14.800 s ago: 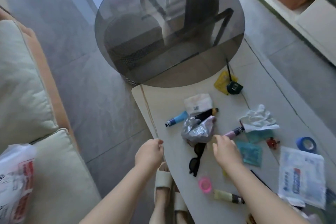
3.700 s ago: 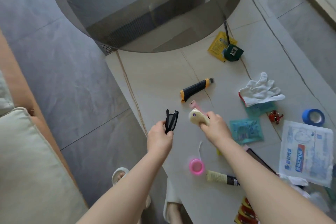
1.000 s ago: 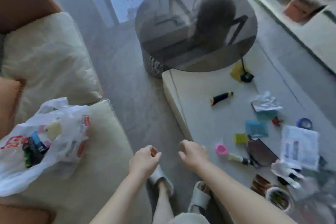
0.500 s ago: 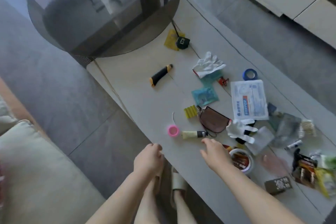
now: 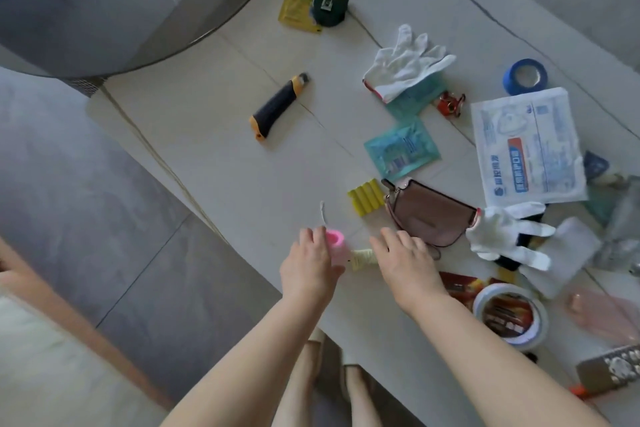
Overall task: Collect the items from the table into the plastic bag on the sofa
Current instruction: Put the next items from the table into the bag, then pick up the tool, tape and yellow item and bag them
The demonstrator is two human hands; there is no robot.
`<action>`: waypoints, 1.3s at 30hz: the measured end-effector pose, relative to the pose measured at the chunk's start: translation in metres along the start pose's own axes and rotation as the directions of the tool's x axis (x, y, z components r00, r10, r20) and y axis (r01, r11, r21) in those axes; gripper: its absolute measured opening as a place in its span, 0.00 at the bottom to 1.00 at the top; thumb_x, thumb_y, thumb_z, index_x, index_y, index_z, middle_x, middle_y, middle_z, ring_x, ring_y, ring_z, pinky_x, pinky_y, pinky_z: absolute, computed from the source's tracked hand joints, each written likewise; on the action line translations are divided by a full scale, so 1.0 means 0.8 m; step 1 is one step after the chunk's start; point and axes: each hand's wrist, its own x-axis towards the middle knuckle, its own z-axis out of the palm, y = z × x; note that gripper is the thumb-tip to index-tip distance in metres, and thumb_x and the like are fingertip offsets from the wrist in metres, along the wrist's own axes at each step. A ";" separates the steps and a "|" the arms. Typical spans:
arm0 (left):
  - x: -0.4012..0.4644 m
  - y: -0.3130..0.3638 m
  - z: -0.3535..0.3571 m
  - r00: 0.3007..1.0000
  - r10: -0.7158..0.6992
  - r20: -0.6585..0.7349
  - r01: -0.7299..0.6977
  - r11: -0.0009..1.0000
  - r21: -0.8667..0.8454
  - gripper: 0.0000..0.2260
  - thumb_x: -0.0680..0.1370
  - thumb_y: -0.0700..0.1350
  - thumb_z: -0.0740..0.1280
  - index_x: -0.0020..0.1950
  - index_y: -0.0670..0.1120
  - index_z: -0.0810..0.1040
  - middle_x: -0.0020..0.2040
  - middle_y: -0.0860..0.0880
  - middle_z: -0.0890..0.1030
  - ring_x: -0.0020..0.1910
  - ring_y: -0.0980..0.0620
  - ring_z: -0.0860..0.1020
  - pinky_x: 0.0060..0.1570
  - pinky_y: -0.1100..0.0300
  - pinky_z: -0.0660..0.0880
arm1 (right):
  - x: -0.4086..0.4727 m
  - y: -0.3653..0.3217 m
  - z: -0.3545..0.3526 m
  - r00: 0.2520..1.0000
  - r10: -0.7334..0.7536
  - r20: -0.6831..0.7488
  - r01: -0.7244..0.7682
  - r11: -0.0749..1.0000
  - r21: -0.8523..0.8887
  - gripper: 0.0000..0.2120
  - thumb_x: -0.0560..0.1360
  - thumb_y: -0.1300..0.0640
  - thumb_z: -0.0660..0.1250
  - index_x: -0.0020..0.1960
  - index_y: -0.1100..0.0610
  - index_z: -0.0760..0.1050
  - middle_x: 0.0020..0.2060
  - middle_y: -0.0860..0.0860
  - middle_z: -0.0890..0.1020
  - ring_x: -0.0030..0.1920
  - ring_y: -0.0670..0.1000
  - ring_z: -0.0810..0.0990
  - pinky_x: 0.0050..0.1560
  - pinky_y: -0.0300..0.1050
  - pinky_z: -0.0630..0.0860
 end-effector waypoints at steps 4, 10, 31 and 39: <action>0.011 -0.003 0.003 0.999 0.008 -0.039 -0.006 0.999 0.044 0.14 0.80 0.55 0.58 0.63 0.50 0.67 0.59 0.50 0.74 0.57 0.47 0.76 0.42 0.56 0.70 | 0.010 -0.003 0.007 0.999 0.016 -0.038 -0.018 0.999 -0.048 0.28 0.39 0.61 0.81 0.38 0.55 0.78 0.31 0.52 0.77 0.31 0.54 0.78 0.29 0.47 0.74; 0.013 -0.015 -0.025 0.997 -0.073 0.005 0.073 0.993 -0.097 0.10 0.80 0.45 0.55 0.58 0.46 0.71 0.56 0.48 0.75 0.52 0.46 0.76 0.42 0.57 0.69 | 0.009 0.009 -0.042 0.994 0.109 0.013 -0.110 0.988 0.104 0.14 0.75 0.54 0.64 0.57 0.56 0.66 0.55 0.54 0.70 0.51 0.58 0.80 0.40 0.49 0.73; 0.189 0.000 -0.193 0.950 -0.229 -0.214 0.136 0.915 -0.379 0.14 0.81 0.51 0.56 0.60 0.42 0.67 0.53 0.41 0.75 0.46 0.42 0.72 0.42 0.54 0.68 | 0.115 -0.001 -0.117 0.996 -0.002 0.091 0.009 0.997 -0.074 0.20 0.75 0.68 0.62 0.65 0.60 0.63 0.61 0.56 0.70 0.61 0.56 0.73 0.50 0.51 0.77; 0.232 0.000 -0.194 0.955 -0.140 -0.263 0.071 0.964 -0.258 0.27 0.79 0.39 0.62 0.76 0.52 0.58 0.69 0.44 0.68 0.69 0.44 0.63 0.62 0.49 0.67 | 0.133 -0.007 -0.112 0.996 0.071 0.051 -0.072 0.997 0.012 0.16 0.77 0.58 0.64 0.63 0.58 0.66 0.60 0.55 0.69 0.61 0.55 0.73 0.49 0.51 0.77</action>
